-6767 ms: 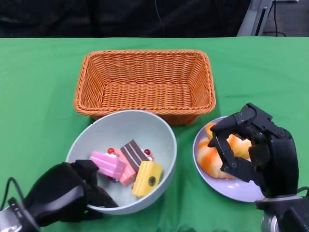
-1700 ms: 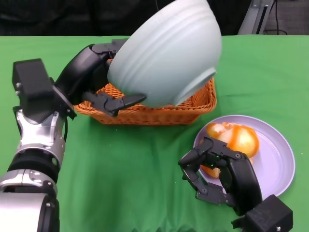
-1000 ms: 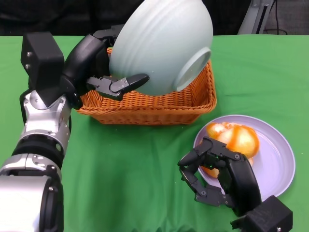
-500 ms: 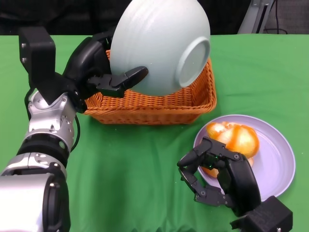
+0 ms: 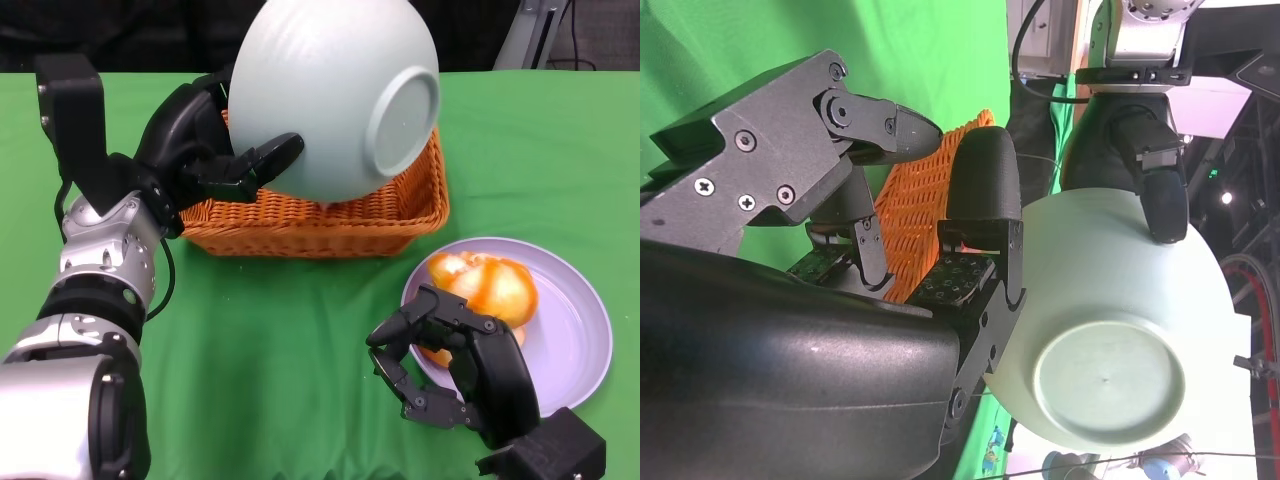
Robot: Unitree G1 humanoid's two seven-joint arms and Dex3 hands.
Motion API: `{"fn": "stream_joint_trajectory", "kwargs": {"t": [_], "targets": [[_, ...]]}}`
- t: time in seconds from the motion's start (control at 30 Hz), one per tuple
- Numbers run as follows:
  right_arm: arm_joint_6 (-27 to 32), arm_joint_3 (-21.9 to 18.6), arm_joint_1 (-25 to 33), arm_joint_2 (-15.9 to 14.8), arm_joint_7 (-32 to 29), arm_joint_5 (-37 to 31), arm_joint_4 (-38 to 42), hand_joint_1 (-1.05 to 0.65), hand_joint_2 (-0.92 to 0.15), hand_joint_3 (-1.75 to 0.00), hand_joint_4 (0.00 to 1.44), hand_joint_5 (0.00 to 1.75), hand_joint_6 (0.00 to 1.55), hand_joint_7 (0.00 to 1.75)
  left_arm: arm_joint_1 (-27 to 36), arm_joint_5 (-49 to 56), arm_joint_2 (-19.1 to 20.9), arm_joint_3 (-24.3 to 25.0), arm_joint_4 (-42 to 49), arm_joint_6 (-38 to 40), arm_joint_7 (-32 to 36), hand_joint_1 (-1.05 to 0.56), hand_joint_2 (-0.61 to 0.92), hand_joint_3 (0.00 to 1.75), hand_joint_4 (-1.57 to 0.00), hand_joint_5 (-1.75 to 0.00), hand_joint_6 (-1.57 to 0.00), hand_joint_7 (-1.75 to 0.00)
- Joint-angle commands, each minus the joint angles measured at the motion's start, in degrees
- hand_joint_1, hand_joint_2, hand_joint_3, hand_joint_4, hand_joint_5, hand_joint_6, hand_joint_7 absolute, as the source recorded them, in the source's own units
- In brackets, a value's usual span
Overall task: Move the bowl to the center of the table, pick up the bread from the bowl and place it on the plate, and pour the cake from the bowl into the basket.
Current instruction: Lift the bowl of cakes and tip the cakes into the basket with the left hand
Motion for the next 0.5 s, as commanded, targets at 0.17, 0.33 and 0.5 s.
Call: {"fn": "stream_joint_trajectory", "kwargs": {"t": [0.17, 0.33, 0.5], "targets": [[-1.53, -0.18, -0.55, 0.24, -0.46, 0.22, 1.09, -0.12, -0.53, -0.78, 0.81, 1.44, 0.8, 1.1, -2.58, -1.17, 0.32, 0.65, -0.21, 1.71, -1.38, -0.09, 0.47, 1.35, -0.72, -1.74, -0.76, -1.58], [-1.29, -0.1, -0.38, 0.2, -0.17, 0.37, 0.82, -0.12, -0.54, -0.77, 0.82, 1.43, 0.8, 1.1, -2.73, -2.35, 0.23, 1.68, -0.19, 4.3, -2.0, -0.08, 0.47, 1.35, -0.72, -1.75, -0.75, -1.59], [-1.17, -0.13, -0.39, 0.12, 0.17, 0.66, 0.86, -0.13, -0.53, -0.78, 0.81, 1.44, 0.8, 1.09, -2.81, -2.67, 0.18, 2.02, -0.23, 5.48, -2.05, -0.09, 0.48, 1.33, -0.72, -1.75, -0.75, -1.59]]}}
